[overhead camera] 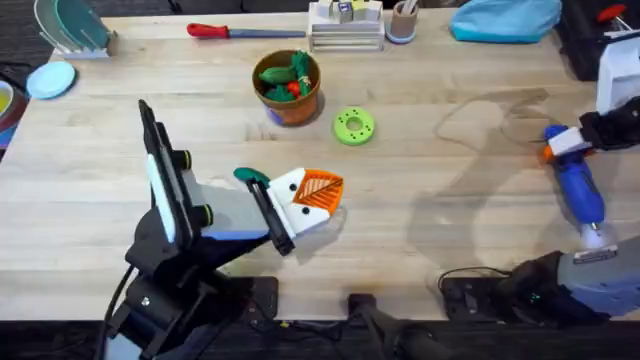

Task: Pick up the gripper from the table and insert it into the empty holder that is missing its gripper. Then pick up a screw, insert it into the mounting hole, and use the screwdriver to tighten it. Finally, clean up the table by picking up the vegetable and placing it into the bucket.

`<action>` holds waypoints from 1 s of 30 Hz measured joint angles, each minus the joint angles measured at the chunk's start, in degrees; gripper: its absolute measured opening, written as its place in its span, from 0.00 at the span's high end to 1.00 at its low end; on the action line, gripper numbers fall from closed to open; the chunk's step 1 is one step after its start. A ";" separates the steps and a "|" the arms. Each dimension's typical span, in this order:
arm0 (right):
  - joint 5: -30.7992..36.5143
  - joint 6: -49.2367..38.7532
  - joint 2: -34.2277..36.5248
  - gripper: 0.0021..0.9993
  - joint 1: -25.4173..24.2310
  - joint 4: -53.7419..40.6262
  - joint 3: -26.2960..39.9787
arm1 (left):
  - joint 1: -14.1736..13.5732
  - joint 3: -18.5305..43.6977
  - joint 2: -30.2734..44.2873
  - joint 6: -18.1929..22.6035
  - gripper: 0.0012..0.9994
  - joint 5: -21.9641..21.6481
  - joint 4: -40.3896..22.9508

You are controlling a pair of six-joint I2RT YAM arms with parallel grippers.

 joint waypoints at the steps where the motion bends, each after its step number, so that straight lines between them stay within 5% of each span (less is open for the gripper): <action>1: -0.02 0.04 0.00 0.74 0.02 -0.05 0.00 | 0.00 0.00 0.00 -0.01 0.99 0.00 0.00; 6: -0.11 0.08 -0.08 0.88 0.04 -0.63 -0.04 | 0.00 0.00 0.00 0.00 0.99 0.00 0.00; 16: -0.48 3.28 -6.24 0.88 3.28 -1.18 -0.72 | 0.00 0.00 0.00 0.00 0.99 0.00 0.00; 30: -0.55 15.37 -26.52 0.88 14.37 -1.51 -0.83 | 0.00 0.00 -0.02 0.00 0.99 0.00 0.00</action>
